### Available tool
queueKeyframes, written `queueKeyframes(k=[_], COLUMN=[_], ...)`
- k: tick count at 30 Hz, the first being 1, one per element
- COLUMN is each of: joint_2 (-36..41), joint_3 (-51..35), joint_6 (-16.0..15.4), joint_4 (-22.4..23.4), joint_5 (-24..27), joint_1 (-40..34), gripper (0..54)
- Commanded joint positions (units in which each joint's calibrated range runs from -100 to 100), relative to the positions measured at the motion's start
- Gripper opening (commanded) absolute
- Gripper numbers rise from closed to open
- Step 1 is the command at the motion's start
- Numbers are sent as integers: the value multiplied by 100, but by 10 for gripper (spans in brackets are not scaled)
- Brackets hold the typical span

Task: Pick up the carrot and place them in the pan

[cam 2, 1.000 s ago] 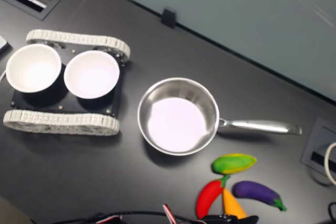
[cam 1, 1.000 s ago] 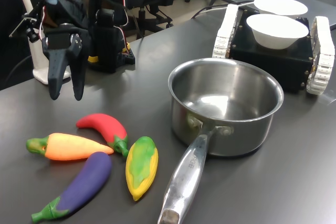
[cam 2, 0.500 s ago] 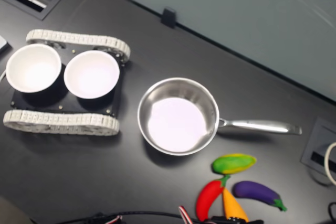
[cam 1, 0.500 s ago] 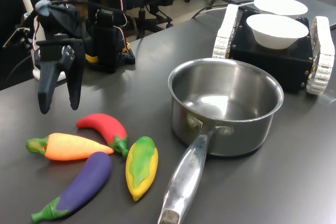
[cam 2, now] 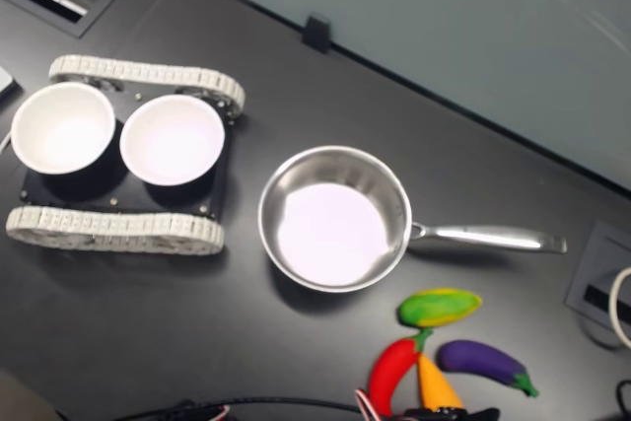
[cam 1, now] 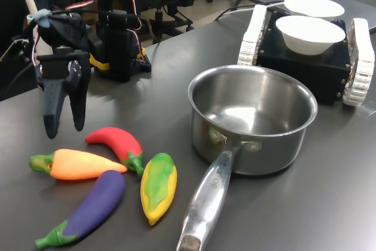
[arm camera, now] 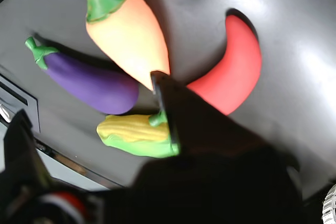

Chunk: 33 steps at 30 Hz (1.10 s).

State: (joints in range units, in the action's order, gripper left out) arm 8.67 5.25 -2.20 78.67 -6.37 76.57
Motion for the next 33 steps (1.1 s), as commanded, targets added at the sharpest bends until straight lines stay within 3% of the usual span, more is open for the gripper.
queueKeyframes(k=[1,14,33], joint_2=[65,-348,-1141], joint_3=[-548,-684,-1202], joint_6=[178,582,691], joint_4=[95,155,189], joint_5=[-142,-303,-542], joint_1=[38,-19,-317], gripper=[393,400,401])
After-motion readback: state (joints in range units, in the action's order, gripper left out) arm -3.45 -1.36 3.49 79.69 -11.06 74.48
